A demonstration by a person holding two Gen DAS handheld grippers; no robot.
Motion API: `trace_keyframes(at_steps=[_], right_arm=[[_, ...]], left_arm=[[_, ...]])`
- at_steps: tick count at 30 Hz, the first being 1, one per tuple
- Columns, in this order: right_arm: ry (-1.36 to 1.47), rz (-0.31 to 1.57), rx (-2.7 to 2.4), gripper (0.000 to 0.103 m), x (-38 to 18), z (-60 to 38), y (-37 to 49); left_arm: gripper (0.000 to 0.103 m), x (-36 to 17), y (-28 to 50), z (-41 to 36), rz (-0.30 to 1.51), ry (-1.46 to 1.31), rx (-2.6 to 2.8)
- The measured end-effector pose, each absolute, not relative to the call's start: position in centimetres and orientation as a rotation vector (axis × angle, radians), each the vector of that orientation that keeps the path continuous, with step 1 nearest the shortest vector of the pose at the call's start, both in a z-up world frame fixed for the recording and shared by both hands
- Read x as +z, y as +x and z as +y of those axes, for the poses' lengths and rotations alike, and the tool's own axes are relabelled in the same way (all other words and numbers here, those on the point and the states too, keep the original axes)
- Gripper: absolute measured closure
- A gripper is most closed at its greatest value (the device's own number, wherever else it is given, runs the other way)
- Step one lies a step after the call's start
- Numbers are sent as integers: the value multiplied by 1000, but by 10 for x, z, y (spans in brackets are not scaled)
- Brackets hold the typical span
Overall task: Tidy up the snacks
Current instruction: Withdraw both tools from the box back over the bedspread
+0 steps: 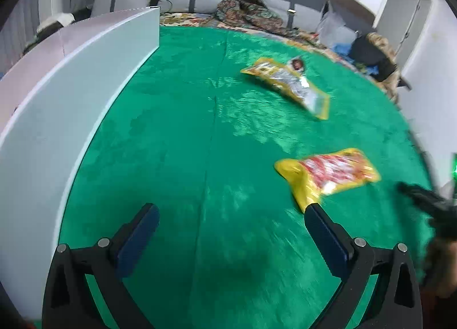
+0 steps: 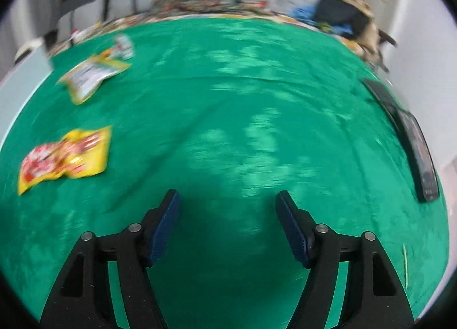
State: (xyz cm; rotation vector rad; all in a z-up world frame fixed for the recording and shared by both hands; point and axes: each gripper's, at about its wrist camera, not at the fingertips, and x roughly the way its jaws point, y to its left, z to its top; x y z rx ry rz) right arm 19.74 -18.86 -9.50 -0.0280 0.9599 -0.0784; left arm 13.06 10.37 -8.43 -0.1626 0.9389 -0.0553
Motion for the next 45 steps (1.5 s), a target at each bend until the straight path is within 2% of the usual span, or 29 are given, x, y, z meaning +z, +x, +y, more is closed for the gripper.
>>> trace_keyframes(at_steps=[5,10,45], right_arm=[[17,954,-107,24,-96,-215,209],[34,918,-102,18,-102,-211,210],[37,921,-96,15,-102,-210,210]], left_arm=[[2,-108,163,101,951,-109,5],[2,-111,163,101,930,-59,27],[0,-115,170,99,941,-37,44]])
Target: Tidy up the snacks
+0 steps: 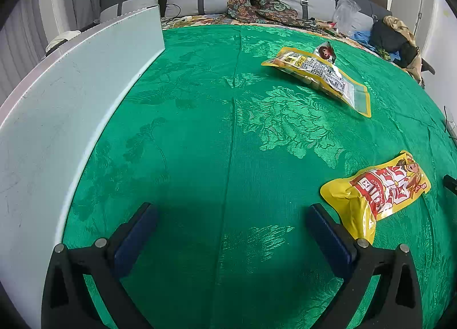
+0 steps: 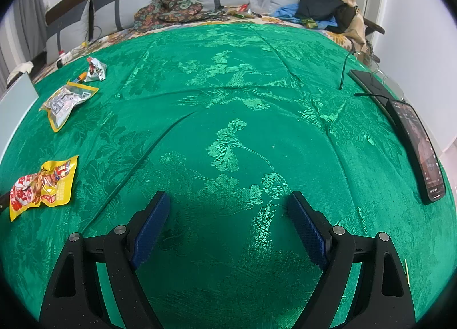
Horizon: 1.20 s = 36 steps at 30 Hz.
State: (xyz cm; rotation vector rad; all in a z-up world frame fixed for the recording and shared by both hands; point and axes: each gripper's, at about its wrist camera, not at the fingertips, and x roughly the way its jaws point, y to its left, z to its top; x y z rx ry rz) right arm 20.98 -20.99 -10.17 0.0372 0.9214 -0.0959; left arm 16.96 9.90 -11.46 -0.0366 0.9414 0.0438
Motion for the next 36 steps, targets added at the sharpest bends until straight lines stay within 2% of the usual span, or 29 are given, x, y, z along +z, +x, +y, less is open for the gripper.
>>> trace_keyframes(at_steps=[36], right_arm=[[38,923,-99,15,-101,-211,210]], left_arm=[[0,-116,166,110,942,-21,24]])
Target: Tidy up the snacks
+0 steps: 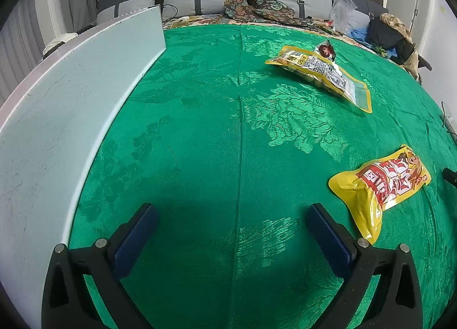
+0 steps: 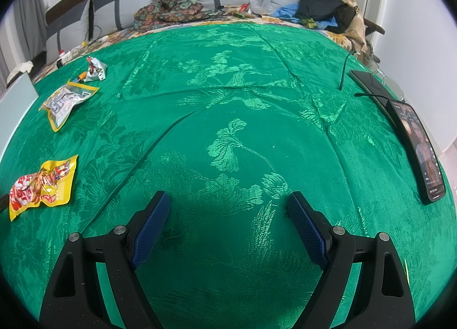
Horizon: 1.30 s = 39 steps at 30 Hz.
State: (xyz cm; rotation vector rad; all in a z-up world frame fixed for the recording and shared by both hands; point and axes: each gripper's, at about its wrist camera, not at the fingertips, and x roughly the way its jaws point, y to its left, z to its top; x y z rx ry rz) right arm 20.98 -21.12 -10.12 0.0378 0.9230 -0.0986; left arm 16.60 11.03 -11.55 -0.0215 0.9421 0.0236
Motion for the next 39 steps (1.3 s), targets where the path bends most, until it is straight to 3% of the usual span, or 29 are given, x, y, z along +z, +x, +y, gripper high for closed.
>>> trace_keyframes(at_steps=[22,29,33,39], right_arm=[[16,930,-118,17,-99,-206,209],[-145,849,323,17,-52,-51,197],[-289,837,455,17,-58,17,210],[-411,864,517,17,-86,-6,218]], left_arm=[[0,-115,157,115,942,-8,2],[0,-116,158,116,942,-8,2],[0,-116,158,116,942,-7,3],[0,-115,156,117,943,-18,15]])
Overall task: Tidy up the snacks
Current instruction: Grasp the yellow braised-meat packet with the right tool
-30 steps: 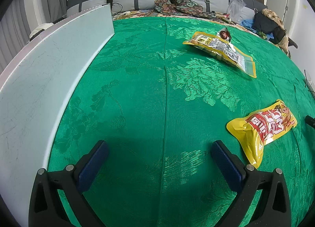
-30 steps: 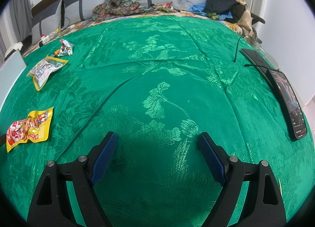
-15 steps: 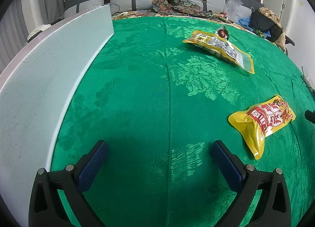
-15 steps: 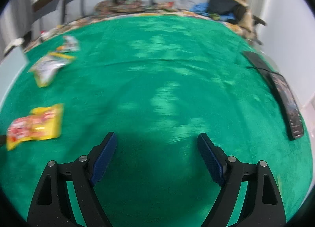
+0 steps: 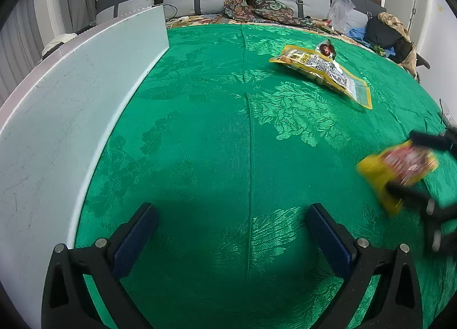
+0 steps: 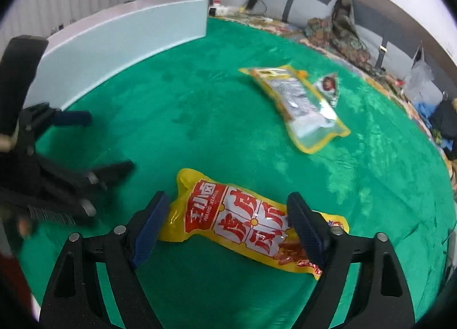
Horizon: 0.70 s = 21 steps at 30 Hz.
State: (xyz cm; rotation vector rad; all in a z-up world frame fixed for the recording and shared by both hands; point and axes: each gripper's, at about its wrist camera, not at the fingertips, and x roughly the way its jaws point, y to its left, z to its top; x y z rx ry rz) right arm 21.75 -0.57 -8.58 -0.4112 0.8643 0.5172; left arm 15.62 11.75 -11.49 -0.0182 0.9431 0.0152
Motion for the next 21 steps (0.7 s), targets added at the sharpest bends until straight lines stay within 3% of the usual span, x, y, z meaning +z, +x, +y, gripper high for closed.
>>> trace_keyframes(at_steps=[5,12,21], right_arm=[[-519,835,157,19,-86,-77,250],[-322,752,124,17,-54,-154,212],[-158,879,-83,17,-87,-228,202]], left_arm=[[0,-115,157,117,943,-18,16],[0,-115,157,117,943,-17,16],[0,-115,157,117,944,-17,16]])
